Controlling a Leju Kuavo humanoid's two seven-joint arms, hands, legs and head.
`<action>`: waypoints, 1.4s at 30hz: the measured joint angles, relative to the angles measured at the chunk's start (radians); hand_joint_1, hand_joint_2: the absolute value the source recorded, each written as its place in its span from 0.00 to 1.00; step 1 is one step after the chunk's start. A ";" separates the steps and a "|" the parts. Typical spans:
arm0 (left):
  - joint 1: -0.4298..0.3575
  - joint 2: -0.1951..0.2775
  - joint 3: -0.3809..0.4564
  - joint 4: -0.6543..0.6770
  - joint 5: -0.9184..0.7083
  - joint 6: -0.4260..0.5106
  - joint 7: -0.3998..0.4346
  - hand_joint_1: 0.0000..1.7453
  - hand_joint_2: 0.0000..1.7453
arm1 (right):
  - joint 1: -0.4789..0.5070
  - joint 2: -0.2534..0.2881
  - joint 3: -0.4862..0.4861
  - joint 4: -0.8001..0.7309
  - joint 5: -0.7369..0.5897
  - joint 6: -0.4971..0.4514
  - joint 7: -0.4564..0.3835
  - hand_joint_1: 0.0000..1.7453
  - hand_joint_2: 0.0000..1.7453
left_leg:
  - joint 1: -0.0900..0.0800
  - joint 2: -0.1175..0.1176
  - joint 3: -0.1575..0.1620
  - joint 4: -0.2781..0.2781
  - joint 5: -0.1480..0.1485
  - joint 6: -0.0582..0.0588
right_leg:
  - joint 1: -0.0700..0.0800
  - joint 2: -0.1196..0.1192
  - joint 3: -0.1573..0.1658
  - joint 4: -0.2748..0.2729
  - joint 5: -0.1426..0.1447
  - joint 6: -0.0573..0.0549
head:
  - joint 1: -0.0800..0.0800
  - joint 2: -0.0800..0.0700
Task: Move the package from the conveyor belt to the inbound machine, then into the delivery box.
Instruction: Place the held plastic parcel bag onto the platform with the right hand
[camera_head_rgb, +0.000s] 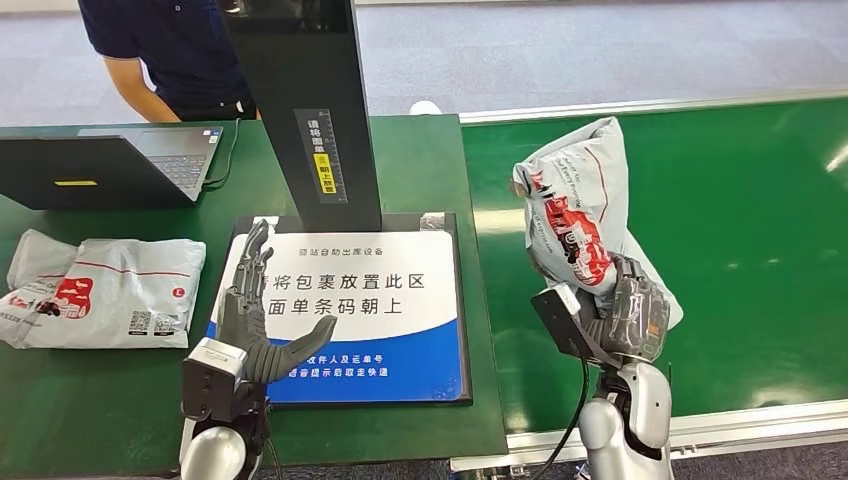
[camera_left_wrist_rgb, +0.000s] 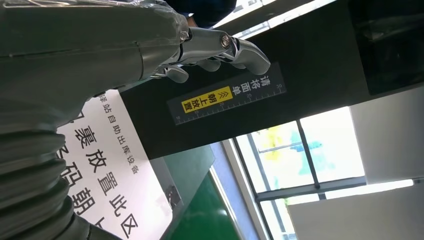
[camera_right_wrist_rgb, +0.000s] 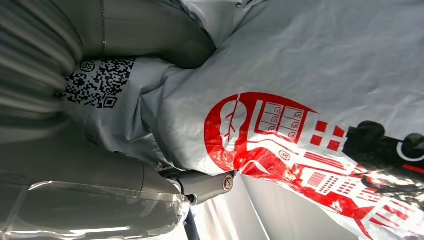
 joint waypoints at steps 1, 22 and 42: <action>0.000 0.000 0.000 0.000 0.000 0.000 0.000 0.00 1.00 | 0.001 0.000 0.008 -0.003 -0.002 0.009 -0.008 1.00 1.00 | 0.000 0.000 0.000 0.000 0.000 0.000 | 0.000 0.000 0.000 0.000 0.000 0.000 | 0.000 0.000; -0.006 0.000 0.001 0.000 0.000 0.012 -0.008 0.00 1.00 | -0.065 -0.018 0.421 0.126 -0.104 0.052 -0.046 1.00 1.00 | 0.000 0.000 -0.001 0.000 0.000 -0.001 | 0.000 0.000 -0.001 0.000 0.000 0.000 | 0.000 0.000; -0.027 0.001 -0.008 0.022 0.012 0.034 -0.026 0.00 1.00 | -0.177 -0.023 0.606 0.328 -0.168 0.078 -0.065 1.00 1.00 | 0.000 0.000 -0.001 0.000 0.000 -0.001 | 0.000 0.000 -0.001 0.001 0.000 0.000 | 0.000 0.000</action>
